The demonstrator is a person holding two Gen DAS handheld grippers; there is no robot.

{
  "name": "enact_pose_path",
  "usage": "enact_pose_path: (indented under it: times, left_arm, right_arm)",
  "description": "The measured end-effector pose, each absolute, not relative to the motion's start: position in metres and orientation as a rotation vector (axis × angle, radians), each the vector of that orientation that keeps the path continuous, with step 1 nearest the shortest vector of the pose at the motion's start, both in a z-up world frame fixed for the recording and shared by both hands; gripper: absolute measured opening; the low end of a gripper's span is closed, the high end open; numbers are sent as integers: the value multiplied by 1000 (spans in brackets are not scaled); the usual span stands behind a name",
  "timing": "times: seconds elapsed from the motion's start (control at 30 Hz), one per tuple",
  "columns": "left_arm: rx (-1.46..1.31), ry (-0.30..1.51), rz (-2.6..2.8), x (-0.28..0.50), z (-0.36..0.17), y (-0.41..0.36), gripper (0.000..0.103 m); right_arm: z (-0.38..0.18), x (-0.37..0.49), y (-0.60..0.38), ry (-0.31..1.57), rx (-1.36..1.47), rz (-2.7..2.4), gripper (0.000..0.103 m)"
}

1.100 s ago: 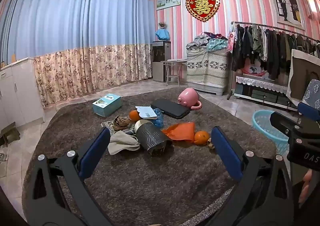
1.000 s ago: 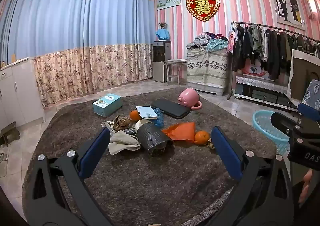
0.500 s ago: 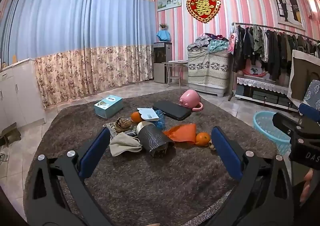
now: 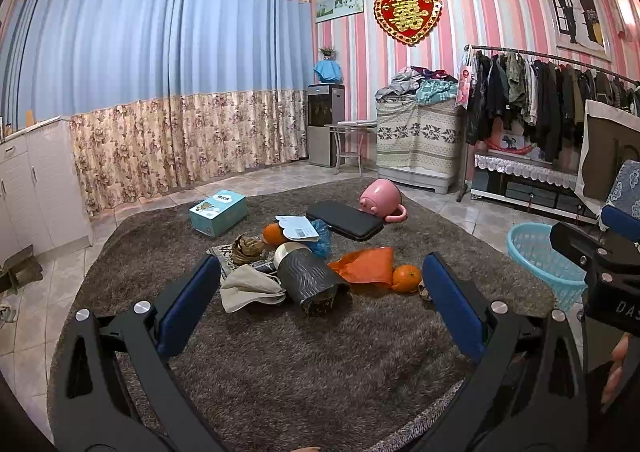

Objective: Collect trash

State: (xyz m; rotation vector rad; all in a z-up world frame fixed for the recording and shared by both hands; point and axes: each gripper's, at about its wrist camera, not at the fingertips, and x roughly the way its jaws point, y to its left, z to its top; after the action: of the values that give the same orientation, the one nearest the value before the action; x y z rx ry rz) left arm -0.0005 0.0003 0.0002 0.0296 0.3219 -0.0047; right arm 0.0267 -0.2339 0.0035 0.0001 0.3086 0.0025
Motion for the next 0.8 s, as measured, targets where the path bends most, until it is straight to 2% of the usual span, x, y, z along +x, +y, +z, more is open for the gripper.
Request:
enact_pose_path:
  times: [0.8]
  left_arm:
    - [30, 319, -3, 0, 11, 11, 98]
  right_arm:
    - [1, 28, -234, 309, 1, 3, 99]
